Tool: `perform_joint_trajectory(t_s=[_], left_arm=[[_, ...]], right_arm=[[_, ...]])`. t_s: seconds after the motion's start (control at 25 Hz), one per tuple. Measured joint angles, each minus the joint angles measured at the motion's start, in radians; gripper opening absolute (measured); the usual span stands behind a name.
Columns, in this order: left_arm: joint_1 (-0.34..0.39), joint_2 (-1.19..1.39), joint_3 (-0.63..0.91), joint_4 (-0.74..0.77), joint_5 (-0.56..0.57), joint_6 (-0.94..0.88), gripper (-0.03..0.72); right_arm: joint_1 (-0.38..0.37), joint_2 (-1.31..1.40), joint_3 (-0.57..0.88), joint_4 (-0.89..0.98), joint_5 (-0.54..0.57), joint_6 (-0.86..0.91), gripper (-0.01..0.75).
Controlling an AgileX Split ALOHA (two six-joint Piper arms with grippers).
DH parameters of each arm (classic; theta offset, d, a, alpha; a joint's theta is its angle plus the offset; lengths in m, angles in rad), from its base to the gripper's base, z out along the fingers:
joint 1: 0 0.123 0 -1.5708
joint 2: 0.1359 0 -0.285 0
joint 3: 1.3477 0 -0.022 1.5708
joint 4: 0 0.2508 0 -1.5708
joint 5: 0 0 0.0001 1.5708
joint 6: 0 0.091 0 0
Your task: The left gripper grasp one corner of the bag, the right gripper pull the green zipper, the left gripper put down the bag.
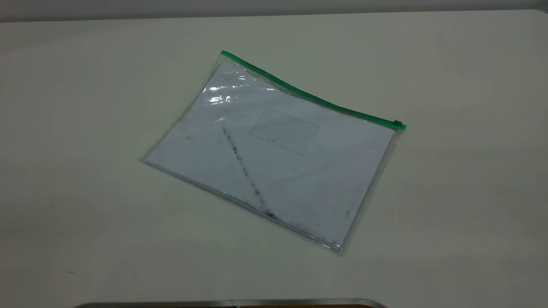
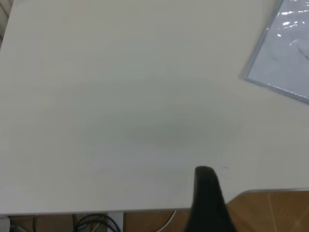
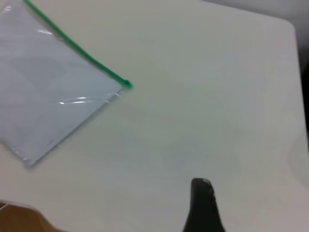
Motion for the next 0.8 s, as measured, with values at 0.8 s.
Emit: perform_joint_trajectory(t_s=[0.8], left_arm=[[0.000,0.000,0.000,0.000,0.000,0.000,0.590]], right_arm=[[0.000,0.000,0.001,-0.075,-0.006,0.136,0.578]])
